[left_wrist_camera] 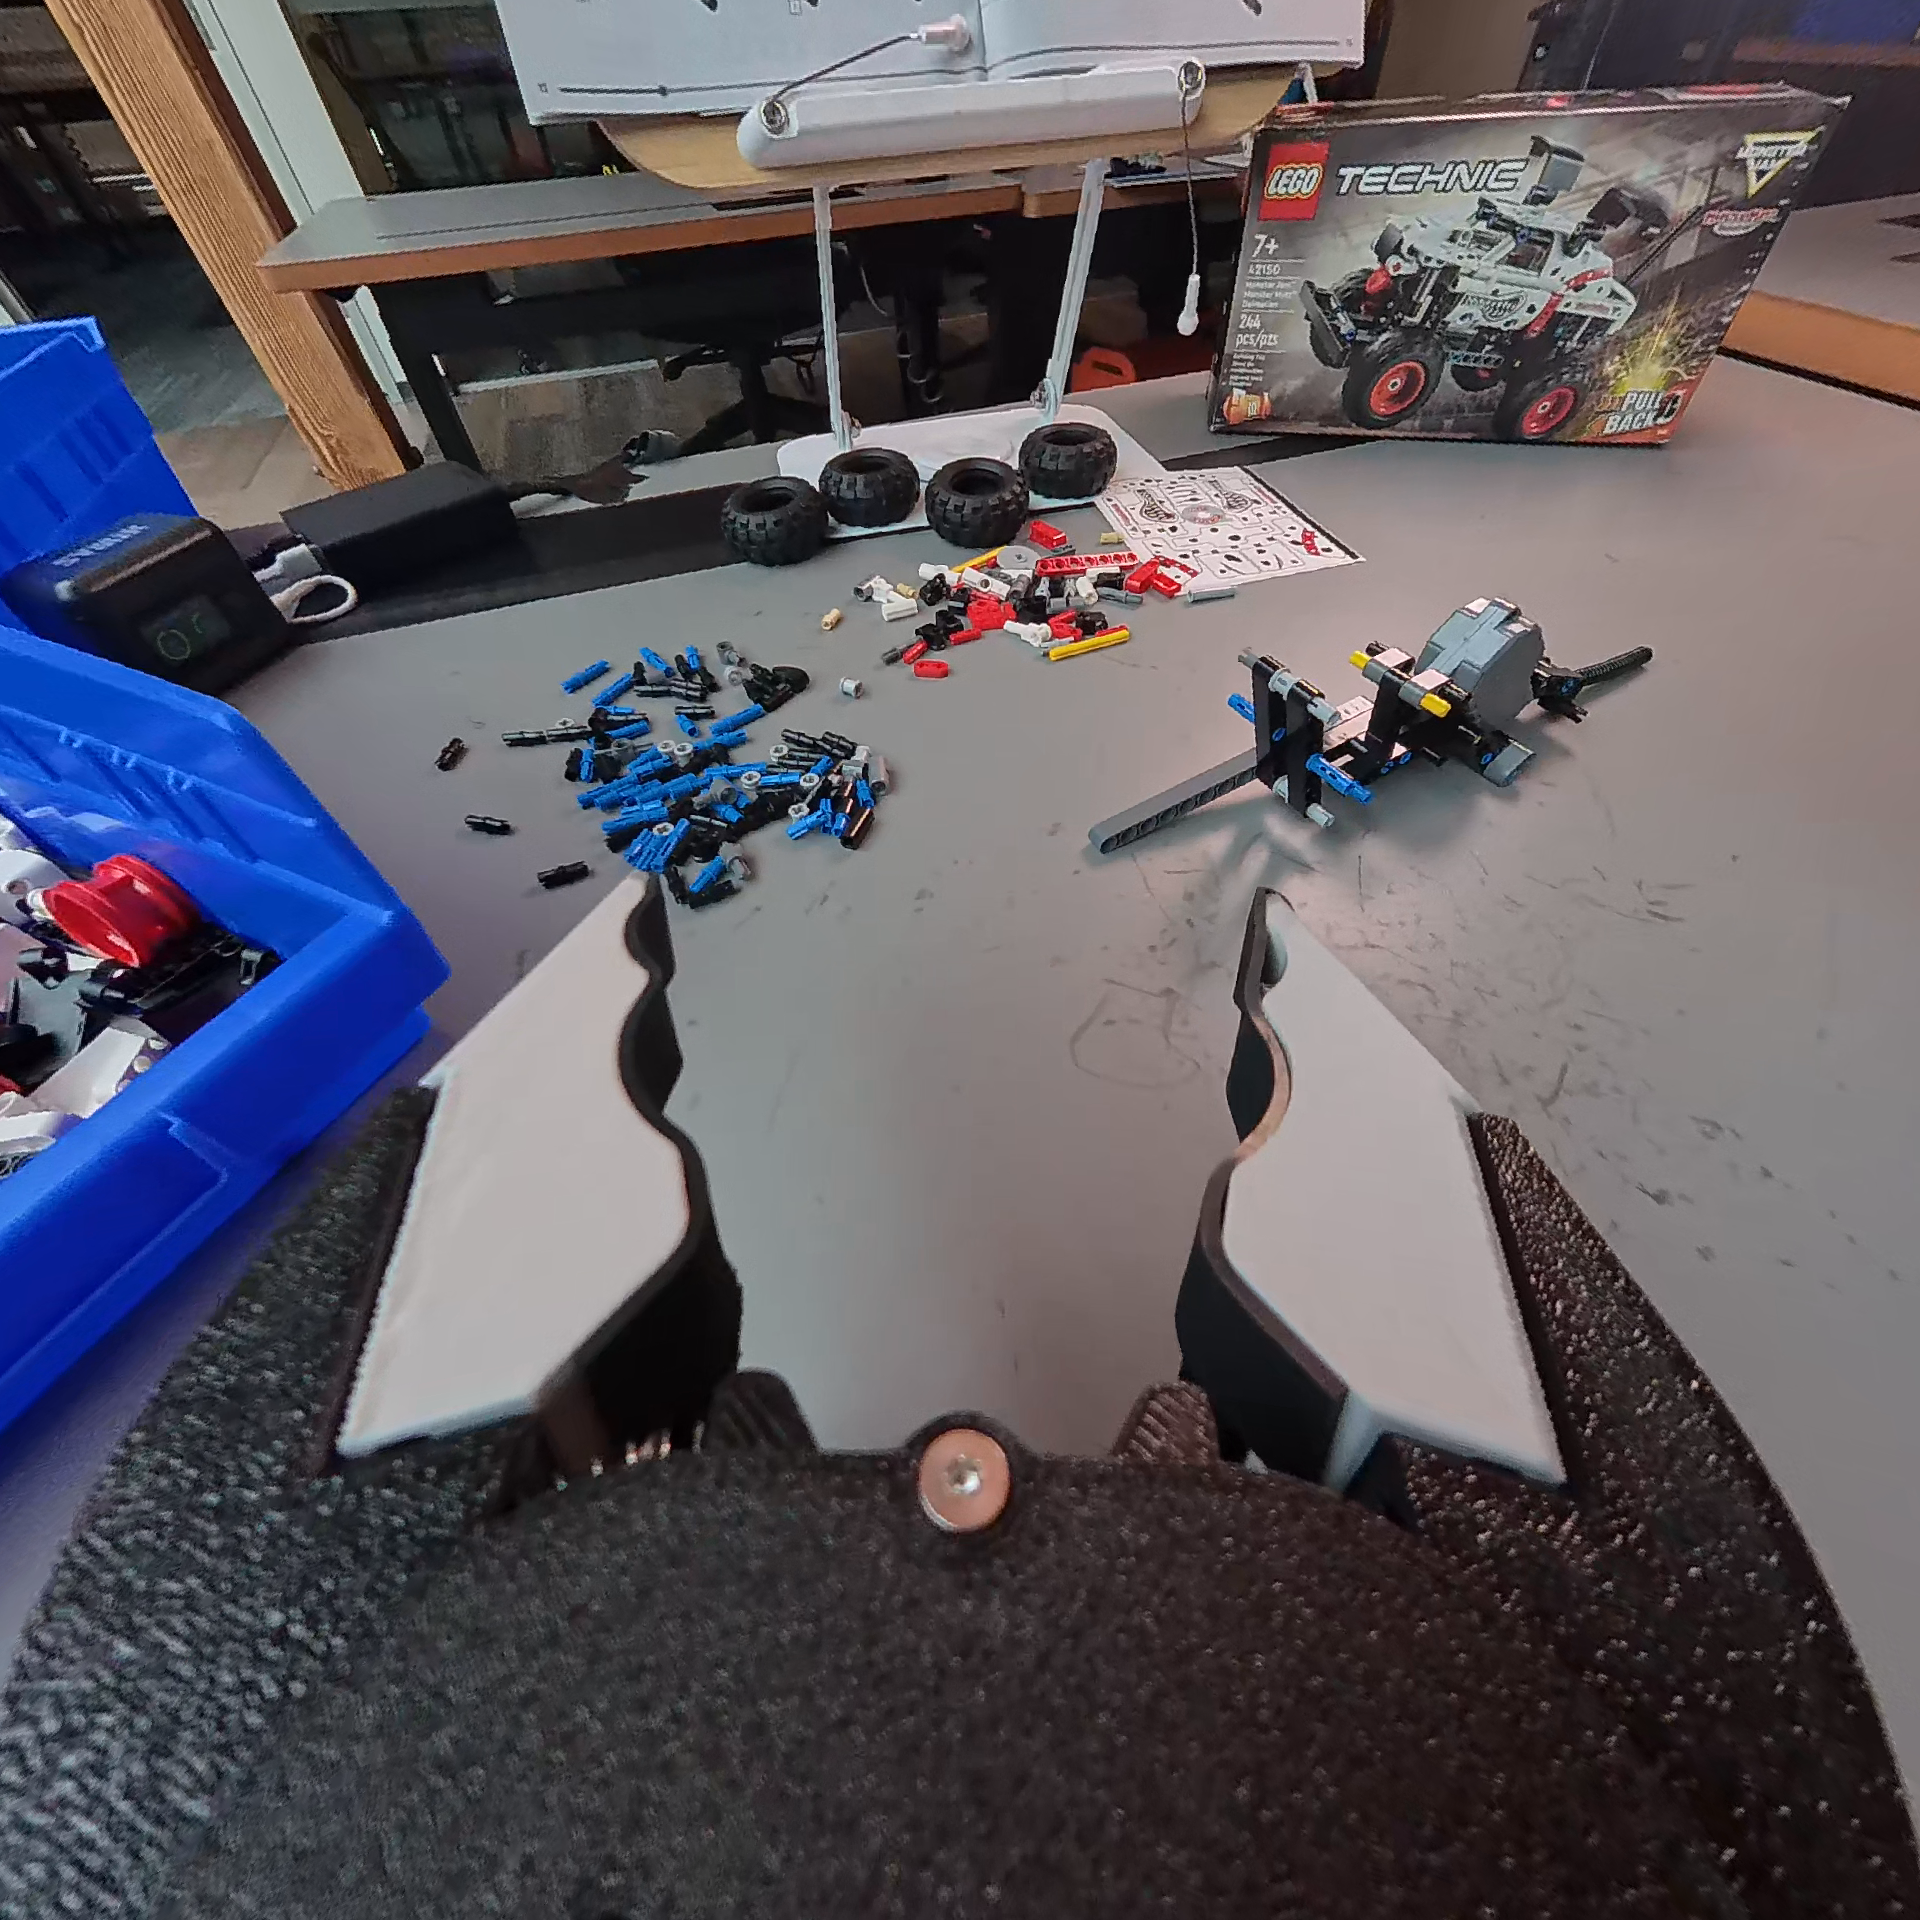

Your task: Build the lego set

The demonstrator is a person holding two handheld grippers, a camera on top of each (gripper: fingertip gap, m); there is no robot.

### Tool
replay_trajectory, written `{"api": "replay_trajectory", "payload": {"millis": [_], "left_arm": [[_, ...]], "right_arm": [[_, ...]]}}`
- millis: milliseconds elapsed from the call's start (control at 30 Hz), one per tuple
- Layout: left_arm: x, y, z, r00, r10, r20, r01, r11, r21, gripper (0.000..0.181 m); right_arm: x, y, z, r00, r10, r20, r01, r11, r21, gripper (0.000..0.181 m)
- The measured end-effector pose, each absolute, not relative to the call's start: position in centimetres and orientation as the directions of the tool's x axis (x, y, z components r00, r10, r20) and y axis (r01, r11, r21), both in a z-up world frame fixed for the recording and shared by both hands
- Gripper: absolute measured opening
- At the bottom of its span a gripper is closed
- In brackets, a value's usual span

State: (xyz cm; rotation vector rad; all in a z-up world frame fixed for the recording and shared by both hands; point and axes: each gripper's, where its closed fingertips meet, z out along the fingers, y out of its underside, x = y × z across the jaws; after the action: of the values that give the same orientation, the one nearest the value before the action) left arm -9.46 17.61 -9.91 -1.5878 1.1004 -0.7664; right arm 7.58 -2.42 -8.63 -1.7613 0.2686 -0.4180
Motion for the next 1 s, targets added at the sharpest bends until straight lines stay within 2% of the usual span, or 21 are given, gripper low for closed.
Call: {"api": "replay_trajectory", "payload": {"millis": [267, 567, 700, 767, 833, 933, 967, 1000], "left_arm": [[-9.4, 17.7, -10.1, 0.383, -0.923, -0.044, -0.290, -0.075, -0.954, 0.109], [-9.0, 17.6, -10.8, 0.367, -0.929, -0.052, -0.335, -0.079, -0.939, 0.108], [-8.9, 17.6, -10.9, 0.366, -0.929, -0.054, -0.339, -0.079, -0.937, 0.106], [-8.6, 17.7, -10.9, 0.366, -0.928, -0.072, -0.357, -0.068, -0.932, 0.102], [-7.9, 17.7, -10.4, 0.361, -0.927, -0.098, -0.361, -0.042, -0.931, 0.089], [-5.9, 17.6, -9.1, 0.338, -0.931, -0.136, -0.378, -0.002, -0.926, 0.053], [-5.0, 17.7, -8.8, 0.323, -0.934, -0.152, -0.389, 0.015, -0.921, 0.031], [-4.0, 17.4, -8.6, 0.290, -0.942, -0.168, -0.403, 0.039, -0.914, 0.001]], "right_arm": [[7.6, -2.4, -8.7, 0.911, -0.392, 0.126, 0.036, -0.231, -0.972, 0.080], [7.8, -3.6, -7.1, 0.898, -0.431, 0.093, 0.044, -0.122, -0.992, 0.076], [7.7, -3.3, -7.3, 0.905, -0.416, 0.093, 0.037, -0.142, -0.989, 0.066], [6.3, -2.7, -6.8, 0.927, -0.355, 0.122, 0.068, -0.160, -0.985, 0.047], [2.4, -1.3, -5.4, 0.974, -0.195, 0.116, 0.088, -0.149, -0.985, 0.033], [-4.2, 0.7, -2.1, 0.984, -0.022, 0.179, 0.176, -0.097, -0.980, 0.011], [-6.4, 1.4, -1.0, 0.977, 0.026, 0.211, 0.212, -0.076, -0.974, 0.000], [-8.6, 2.0, 0.1, 0.969, 0.073, 0.235, 0.239, -0.052, -0.970, 0.000]]}}
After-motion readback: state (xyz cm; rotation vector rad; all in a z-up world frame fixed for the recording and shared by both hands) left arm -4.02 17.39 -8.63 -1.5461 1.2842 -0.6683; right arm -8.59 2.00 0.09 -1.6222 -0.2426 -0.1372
